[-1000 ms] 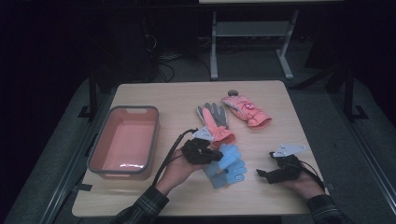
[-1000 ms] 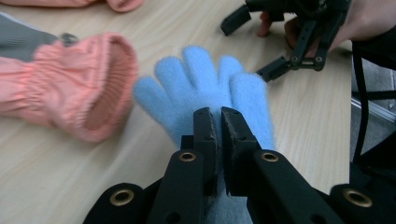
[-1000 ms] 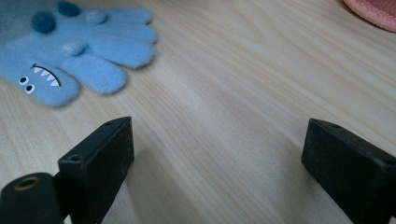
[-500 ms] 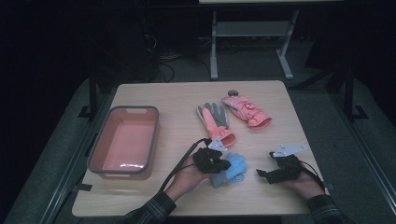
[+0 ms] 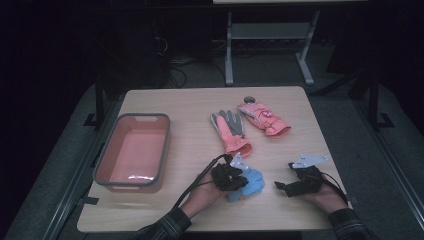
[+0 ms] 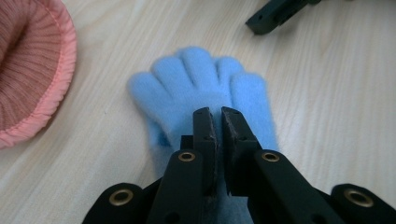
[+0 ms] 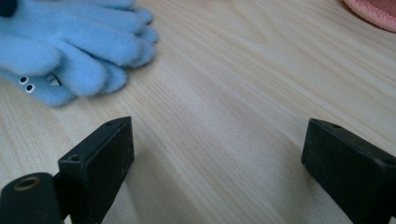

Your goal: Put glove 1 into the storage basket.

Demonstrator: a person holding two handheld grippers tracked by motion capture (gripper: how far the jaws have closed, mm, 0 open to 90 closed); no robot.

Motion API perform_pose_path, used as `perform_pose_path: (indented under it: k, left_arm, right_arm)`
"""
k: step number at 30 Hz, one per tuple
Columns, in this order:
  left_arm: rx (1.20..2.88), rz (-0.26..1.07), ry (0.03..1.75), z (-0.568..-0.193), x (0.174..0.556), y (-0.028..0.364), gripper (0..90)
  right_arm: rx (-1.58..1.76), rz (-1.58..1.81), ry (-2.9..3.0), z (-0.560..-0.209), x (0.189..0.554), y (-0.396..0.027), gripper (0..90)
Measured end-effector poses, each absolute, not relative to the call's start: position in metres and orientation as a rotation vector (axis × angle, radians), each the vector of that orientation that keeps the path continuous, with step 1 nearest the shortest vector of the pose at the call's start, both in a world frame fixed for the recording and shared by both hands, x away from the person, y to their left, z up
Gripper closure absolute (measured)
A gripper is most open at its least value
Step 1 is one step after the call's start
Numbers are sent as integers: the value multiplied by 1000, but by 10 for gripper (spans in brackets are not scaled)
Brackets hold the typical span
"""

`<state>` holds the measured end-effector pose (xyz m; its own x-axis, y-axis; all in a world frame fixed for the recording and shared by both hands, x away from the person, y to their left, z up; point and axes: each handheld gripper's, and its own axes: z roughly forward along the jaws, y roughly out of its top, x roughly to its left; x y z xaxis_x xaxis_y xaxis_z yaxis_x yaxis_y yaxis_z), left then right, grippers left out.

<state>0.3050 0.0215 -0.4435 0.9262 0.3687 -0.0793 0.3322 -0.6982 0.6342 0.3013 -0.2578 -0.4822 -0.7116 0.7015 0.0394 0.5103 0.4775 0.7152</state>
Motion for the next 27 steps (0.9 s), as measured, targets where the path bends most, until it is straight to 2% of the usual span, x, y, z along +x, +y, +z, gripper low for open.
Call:
perform_pose_path:
  k: [7, 9, 16, 18, 21, 27]
  left_arm:
    - [2404, 61, 497, -447, 304, 20, 818]
    - [2382, 36, 501, -444, 306, 23, 741]
    - [2353, -29, 522, -440, 310, 26, 346]
    - [2384, -1, 515, -444, 310, 23, 233]
    - [2419, 19, 508, -451, 309, 18, 151]
    - [2444, 42, 499, -459, 308, 13, 140]
  right_arm:
    - [1034, 1063, 2467, -482, 301, -258, 86]
    - [1034, 1064, 2467, -482, 301, -258, 86]
    - [1030, 1065, 2466, -482, 302, -258, 86]
    - [1029, 1065, 2466, -482, 302, -258, 86]
    - [1028, 1065, 2466, -482, 302, -258, 86]
    - [1028, 1065, 2466, -482, 302, -258, 86]
